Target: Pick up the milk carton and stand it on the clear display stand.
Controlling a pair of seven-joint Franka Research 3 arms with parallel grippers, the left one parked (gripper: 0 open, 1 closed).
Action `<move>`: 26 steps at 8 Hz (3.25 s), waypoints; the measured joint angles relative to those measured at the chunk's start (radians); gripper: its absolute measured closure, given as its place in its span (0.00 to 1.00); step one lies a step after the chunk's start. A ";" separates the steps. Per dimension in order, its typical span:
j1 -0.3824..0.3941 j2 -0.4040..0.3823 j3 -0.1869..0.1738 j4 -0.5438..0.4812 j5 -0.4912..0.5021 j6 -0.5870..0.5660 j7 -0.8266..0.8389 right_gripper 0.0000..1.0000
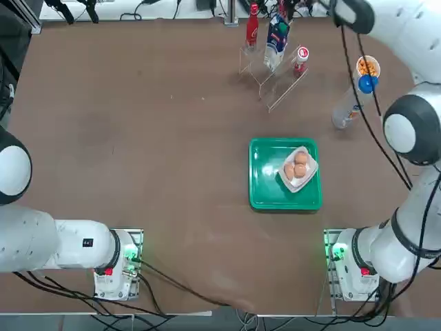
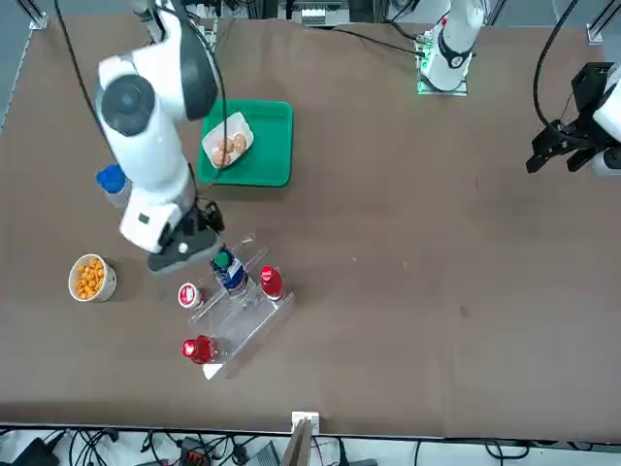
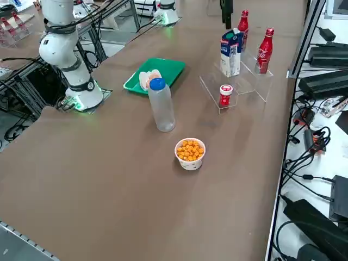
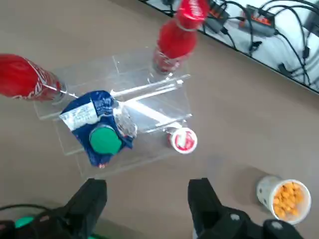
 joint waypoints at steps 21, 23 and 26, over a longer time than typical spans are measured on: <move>-0.338 -0.406 -0.035 -0.292 0.174 -0.227 -0.096 0.00; -0.267 -0.479 -0.118 -0.385 0.194 -0.188 -0.095 0.00; -0.263 -0.508 -0.108 -0.420 0.188 -0.170 -0.097 0.00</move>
